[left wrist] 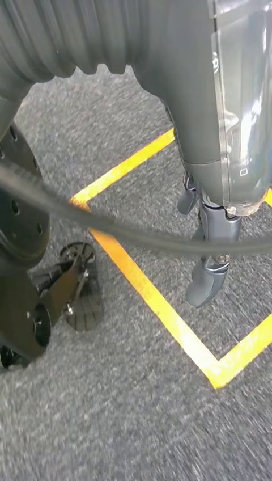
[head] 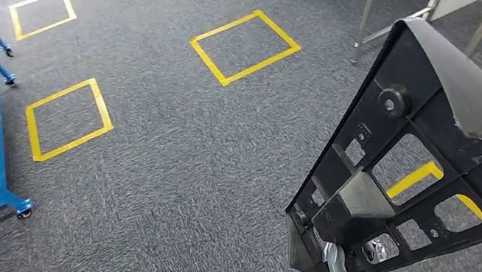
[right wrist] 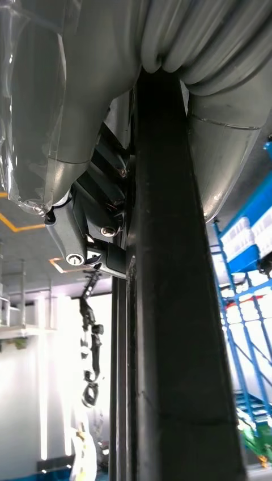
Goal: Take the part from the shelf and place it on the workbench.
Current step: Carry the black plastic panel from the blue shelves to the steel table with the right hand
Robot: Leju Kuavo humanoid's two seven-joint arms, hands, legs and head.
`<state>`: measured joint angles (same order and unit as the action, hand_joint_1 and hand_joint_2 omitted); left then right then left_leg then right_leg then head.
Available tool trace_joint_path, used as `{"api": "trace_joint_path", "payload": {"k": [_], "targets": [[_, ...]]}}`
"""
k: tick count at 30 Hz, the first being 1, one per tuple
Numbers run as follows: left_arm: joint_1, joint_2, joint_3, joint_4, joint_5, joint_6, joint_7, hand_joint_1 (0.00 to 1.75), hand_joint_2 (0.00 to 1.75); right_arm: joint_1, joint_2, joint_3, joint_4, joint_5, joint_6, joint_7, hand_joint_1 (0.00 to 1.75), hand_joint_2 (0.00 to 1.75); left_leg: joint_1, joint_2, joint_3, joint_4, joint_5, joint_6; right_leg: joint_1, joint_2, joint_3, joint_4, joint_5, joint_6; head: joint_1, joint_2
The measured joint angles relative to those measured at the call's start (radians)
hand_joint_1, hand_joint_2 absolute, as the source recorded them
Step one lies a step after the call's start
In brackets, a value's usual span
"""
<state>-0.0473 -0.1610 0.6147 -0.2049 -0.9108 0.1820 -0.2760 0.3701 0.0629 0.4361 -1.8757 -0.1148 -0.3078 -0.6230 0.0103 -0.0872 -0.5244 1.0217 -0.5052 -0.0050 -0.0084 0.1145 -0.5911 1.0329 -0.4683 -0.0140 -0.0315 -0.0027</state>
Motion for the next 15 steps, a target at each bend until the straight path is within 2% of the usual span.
{"api": "trace_joint_path", "payload": {"k": [1,2,3,4,6,7,8,9,10,11,13,14,15], "targets": [[-0.001,0.000,0.000,0.000,0.000,0.000,0.000,0.00,1.75,0.000,0.000,0.000,0.000,0.000,0.000,0.001,1.75,1.75,0.000,0.010,0.002,-0.007,0.001,0.004,-0.002,0.012,-0.005,-0.001,0.004,0.008,0.000,0.000],[-0.002,-0.001,0.001,0.000,0.000,0.000,0.001,0.00,1.75,0.001,0.000,-0.001,0.000,0.000,0.000,0.001,1.75,1.75,0.001,0.023,0.003,-0.011,0.006,0.010,-0.003,0.012,-0.009,0.000,0.005,0.013,0.000,0.000],[-0.002,-0.002,0.001,0.000,0.000,0.000,0.000,0.00,1.75,0.002,0.000,-0.001,0.000,0.000,0.000,0.001,1.75,1.75,0.002,0.036,0.005,-0.016,0.010,0.016,-0.001,-0.004,-0.015,0.009,-0.002,0.018,0.000,0.000],[-0.002,-0.003,0.001,0.000,-0.001,0.000,0.000,0.00,1.75,0.002,0.000,-0.002,0.000,0.000,0.000,0.001,1.75,1.75,0.004,0.050,0.006,-0.022,0.015,0.023,0.001,-0.029,-0.027,0.034,-0.020,0.022,0.000,0.000],[0.000,-0.003,0.002,0.000,-0.001,0.000,0.001,0.00,1.75,0.001,-0.001,-0.002,0.000,0.000,0.000,0.002,1.75,1.75,0.004,0.078,0.006,-0.027,0.018,0.030,0.001,-0.086,-0.076,0.137,-0.081,0.027,0.000,0.000],[0.002,-0.003,0.002,0.000,-0.002,0.000,0.001,0.00,1.75,0.000,-0.001,-0.002,0.000,-0.001,0.000,0.002,1.75,1.75,0.002,0.094,0.006,-0.027,0.018,0.031,-0.001,-0.097,-0.105,0.198,-0.108,0.029,0.000,0.000],[0.002,-0.003,0.003,0.000,-0.002,0.000,0.002,0.00,1.75,0.000,-0.001,-0.002,0.000,-0.001,0.000,0.003,1.75,1.75,0.001,0.110,0.006,-0.027,0.017,0.031,-0.003,-0.103,-0.126,0.241,-0.121,0.032,0.000,0.000],[0.002,-0.003,0.003,0.000,-0.002,0.000,0.003,0.00,1.75,0.001,-0.001,-0.002,0.000,-0.001,0.000,0.004,1.75,1.75,0.001,0.125,0.006,-0.026,0.015,0.031,-0.006,-0.106,-0.131,0.254,-0.116,0.034,0.000,0.000],[0.002,-0.004,0.003,0.000,-0.003,0.000,0.004,0.00,1.75,0.001,-0.001,-0.002,0.000,-0.001,0.000,0.005,1.75,1.75,0.001,0.139,0.007,-0.026,0.013,0.029,-0.008,-0.112,-0.116,0.229,-0.093,0.036,0.000,0.000],[0.002,-0.004,0.003,0.000,-0.003,0.000,0.004,0.00,1.75,0.002,-0.001,-0.002,0.000,-0.001,0.000,0.006,1.75,1.75,0.001,0.152,0.010,-0.026,0.011,0.027,-0.009,-0.124,-0.083,0.171,-0.060,0.036,0.000,0.000],[0.001,-0.006,0.003,0.000,-0.004,0.000,0.005,0.00,1.75,0.001,-0.001,-0.002,0.000,0.000,0.000,0.007,1.75,1.75,-0.003,0.174,0.016,-0.023,0.003,0.017,-0.004,-0.170,-0.013,0.044,-0.016,0.030,0.000,0.000],[0.001,-0.006,0.004,0.000,-0.004,0.000,0.005,0.00,1.75,0.001,0.000,-0.002,0.000,0.000,0.000,0.007,1.75,1.75,-0.005,0.183,0.018,-0.022,-0.001,0.011,-0.001,-0.185,0.006,0.008,-0.009,0.025,0.000,0.000],[0.000,-0.006,0.004,0.000,-0.004,0.000,0.005,0.00,1.75,0.001,0.000,-0.002,0.000,0.000,0.001,0.007,1.75,1.75,-0.008,0.192,0.021,-0.021,-0.004,0.006,0.003,-0.190,0.011,-0.006,-0.011,0.020,0.000,0.000]]}}
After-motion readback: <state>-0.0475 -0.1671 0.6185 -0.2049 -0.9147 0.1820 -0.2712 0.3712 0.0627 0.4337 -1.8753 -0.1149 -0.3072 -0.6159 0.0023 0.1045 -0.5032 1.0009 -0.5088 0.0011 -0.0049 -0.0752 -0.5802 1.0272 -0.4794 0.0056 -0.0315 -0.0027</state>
